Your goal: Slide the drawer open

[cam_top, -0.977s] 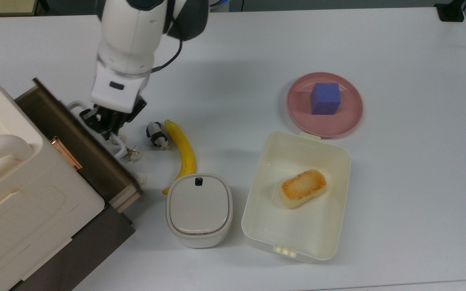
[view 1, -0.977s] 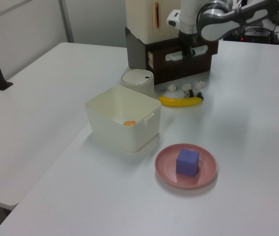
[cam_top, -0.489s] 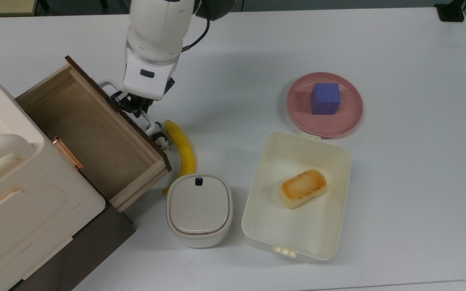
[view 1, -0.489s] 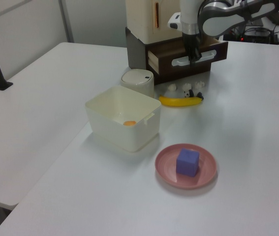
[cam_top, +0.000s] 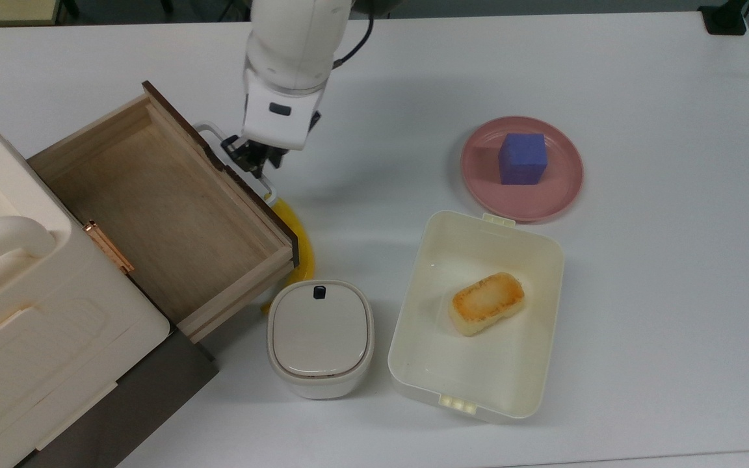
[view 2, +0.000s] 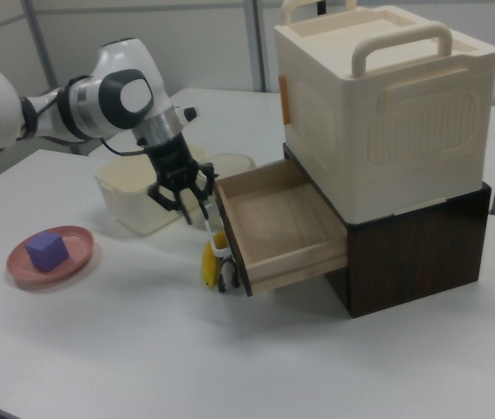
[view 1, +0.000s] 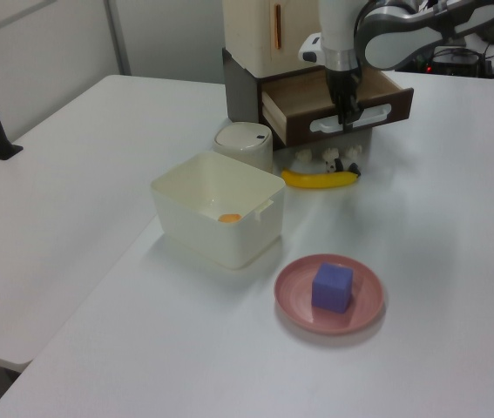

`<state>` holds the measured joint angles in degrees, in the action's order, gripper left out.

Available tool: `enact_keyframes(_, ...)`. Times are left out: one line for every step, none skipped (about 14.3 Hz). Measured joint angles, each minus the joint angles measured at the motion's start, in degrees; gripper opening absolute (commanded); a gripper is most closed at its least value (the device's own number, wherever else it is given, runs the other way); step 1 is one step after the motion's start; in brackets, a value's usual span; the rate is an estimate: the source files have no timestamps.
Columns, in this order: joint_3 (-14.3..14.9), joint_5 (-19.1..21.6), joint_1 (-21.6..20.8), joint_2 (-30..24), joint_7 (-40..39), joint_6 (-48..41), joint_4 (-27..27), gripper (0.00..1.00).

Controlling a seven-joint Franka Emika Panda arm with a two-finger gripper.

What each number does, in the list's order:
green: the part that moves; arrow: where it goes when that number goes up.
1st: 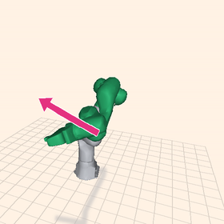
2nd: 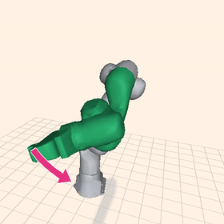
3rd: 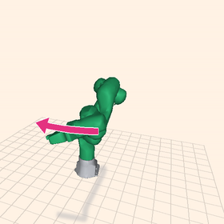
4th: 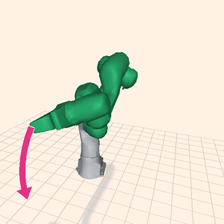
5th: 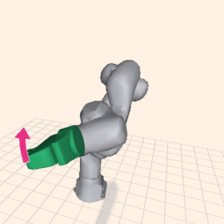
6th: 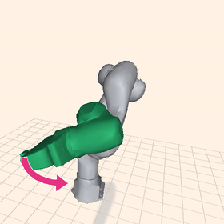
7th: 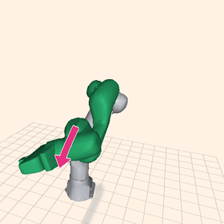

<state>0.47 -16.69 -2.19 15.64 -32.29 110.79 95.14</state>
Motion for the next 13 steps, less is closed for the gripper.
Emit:
enact_keyframes(-0.05,0.61,-0.47,-0.25,0.46,-0.26,0.01,1.00)
enact_keyframes(-0.10,0.87,-0.91,-0.53,1.24,-0.56,0.01,1.00)
enact_keyframes(-0.10,0.95,-1.10,-0.77,2.21,-1.61,0.01,1.00)
enact_keyframes(-0.11,1.41,-1.17,-0.95,3.40,-2.63,-0.11,1.00)
enact_keyframes(-0.14,2.35,-1.48,-1.24,5.59,-3.77,-0.37,1.00)
enact_keyframes(-0.15,3.11,-2.17,-1.64,9.10,-4.74,-0.63,1.00)
enact_keyframes(-0.19,3.45,-3.56,-2.54,15.91,-5.92,-0.77,1.00)
enact_keyframes(-0.23,3.56,-4.55,-3.21,20.77,-7.08,-0.78,1.00)
enact_keyframes(-0.27,3.61,-5.54,-3.79,25.18,-8.28,-0.79,1.00)
enact_keyframes(-0.30,4.03,-6.42,-4.41,28.87,-9.37,-0.79,1.00)
enact_keyframes(-0.31,5.18,-6.95,-5.05,31.16,-10.09,-0.79,1.00)
enact_keyframes(-0.28,7.62,-7.05,-6.24,32.59,-11.15,-0.80,1.00)
enact_keyframes(-0.12,8.99,-6.89,-7.16,32.81,-11.69,-0.78,1.00)
